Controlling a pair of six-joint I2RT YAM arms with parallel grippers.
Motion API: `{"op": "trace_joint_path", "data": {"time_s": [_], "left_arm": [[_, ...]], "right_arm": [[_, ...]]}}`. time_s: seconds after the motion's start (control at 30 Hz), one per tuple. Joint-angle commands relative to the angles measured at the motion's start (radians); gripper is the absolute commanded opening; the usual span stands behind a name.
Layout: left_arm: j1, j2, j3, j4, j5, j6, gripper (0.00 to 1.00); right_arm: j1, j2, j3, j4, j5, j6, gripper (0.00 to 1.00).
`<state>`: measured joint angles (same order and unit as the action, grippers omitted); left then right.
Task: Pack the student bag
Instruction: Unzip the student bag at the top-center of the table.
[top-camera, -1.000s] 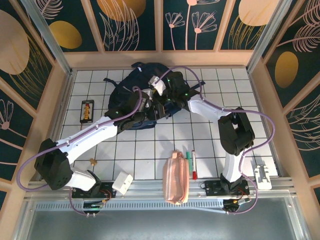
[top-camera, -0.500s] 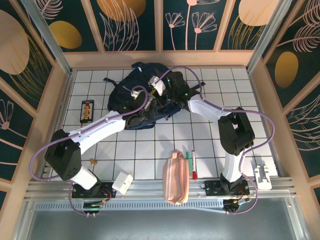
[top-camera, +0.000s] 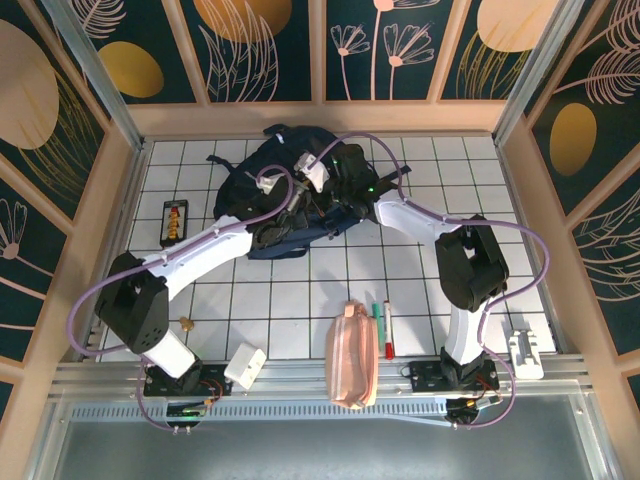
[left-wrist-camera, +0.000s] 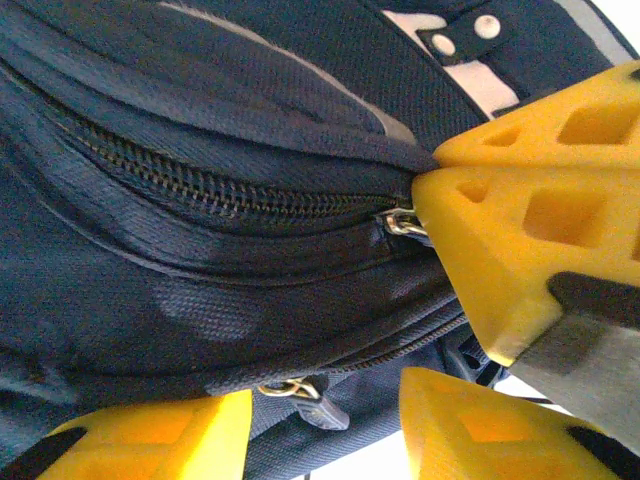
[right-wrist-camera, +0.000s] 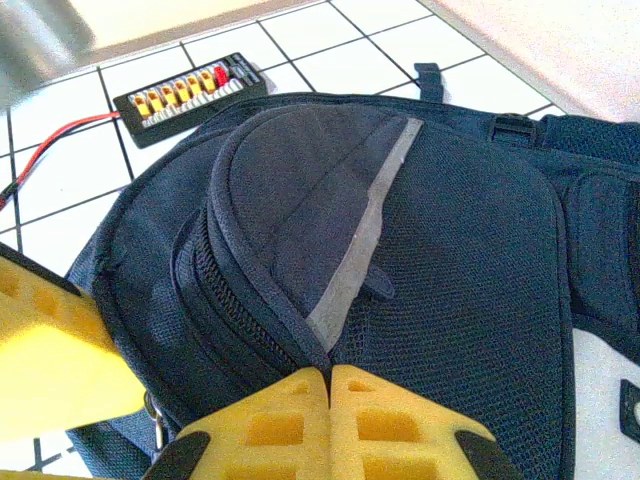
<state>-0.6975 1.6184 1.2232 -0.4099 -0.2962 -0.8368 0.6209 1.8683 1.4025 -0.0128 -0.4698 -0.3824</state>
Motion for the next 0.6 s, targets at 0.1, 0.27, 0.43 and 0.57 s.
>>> {"op": "trace_joint_path", "data": {"time_s": [0.1,0.27,0.43,0.57], "left_arm": [[0.005,0.031,-0.001,-0.027,-0.027,-0.022,0.38],[0.017,0.053,0.009,-0.076,-0.071,-0.036,0.30],[0.044,0.072,0.018,-0.085,-0.077,-0.040,0.19],[0.050,0.075,0.019,-0.075,-0.073,-0.037,0.04]], "right_arm": [[0.025,-0.043,0.042,0.026,-0.041,0.020,0.00],[0.028,-0.052,0.043,0.025,-0.044,0.017,0.00],[0.037,-0.071,0.037,0.027,-0.041,0.011,0.00],[0.038,-0.076,0.037,0.023,-0.032,0.000,0.00]]}}
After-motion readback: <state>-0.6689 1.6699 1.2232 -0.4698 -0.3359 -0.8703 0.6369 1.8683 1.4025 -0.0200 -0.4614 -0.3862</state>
